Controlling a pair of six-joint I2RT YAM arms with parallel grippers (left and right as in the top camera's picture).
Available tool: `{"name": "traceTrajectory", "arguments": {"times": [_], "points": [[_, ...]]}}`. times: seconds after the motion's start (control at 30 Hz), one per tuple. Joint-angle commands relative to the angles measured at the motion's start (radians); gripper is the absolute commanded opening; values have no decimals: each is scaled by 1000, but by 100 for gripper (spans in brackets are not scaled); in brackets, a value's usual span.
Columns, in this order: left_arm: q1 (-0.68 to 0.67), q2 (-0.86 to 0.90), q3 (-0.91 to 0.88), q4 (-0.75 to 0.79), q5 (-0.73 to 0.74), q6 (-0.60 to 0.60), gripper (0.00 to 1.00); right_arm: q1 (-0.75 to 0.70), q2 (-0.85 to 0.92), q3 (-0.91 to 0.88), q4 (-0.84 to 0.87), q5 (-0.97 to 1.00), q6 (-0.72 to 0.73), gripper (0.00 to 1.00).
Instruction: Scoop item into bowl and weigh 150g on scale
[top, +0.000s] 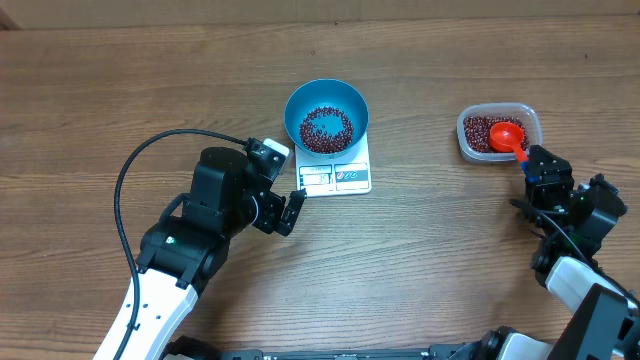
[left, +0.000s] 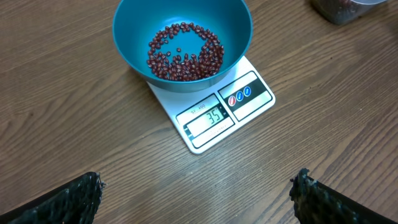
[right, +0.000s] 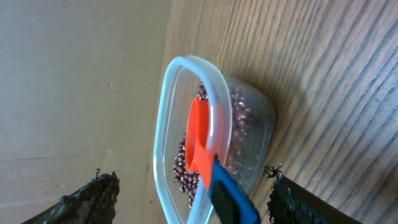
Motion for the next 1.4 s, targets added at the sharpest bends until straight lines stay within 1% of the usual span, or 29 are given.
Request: {"name": "traceTrajectory", "arguments": {"times": [0.0, 0.17, 0.27, 0.5, 0.73, 0.93, 0.97, 1.07, 1.13, 1.2, 1.27, 1.3, 1.37], "points": [[4, -17, -3, 0, 14, 19, 100, -2, 24, -2, 20, 16, 5, 78], [4, -17, -3, 0, 14, 19, 100, 0, 54, -2, 43, 16, 23, 76], [4, -17, -3, 0, 14, 19, 100, 0, 56, -2, 53, 16, 26, 73], [4, -17, -3, 0, 14, 19, 100, 2, 56, -2, 68, 16, 27, 70], [4, -17, -3, 0, 14, 19, 99, 57, 56, -2, 82, 47, 27, 71], [4, -17, -3, 0, 14, 19, 100, 64, 56, -2, 84, 100, 31, 70], [4, -17, -3, 0, 14, 19, 100, 64, 56, -2, 83, 100, 30, 70], [4, -17, -3, 0, 14, 19, 99, 64, 56, -2, 83, 99, 30, 64], [4, -17, -3, 0, 14, 19, 99, 66, 56, -2, 78, 97, 30, 63], [4, -17, -3, 0, 14, 19, 100, 74, 56, -2, 70, 97, 30, 65], [4, -17, -3, 0, 14, 19, 99, 85, 56, -2, 68, 108, 30, 76], [4, -17, -3, 0, 14, 19, 100, 96, 56, -2, 68, 116, 30, 85], [4, -17, -3, 0, 14, 19, 100, 101, 56, -2, 68, 118, 30, 86]]}}
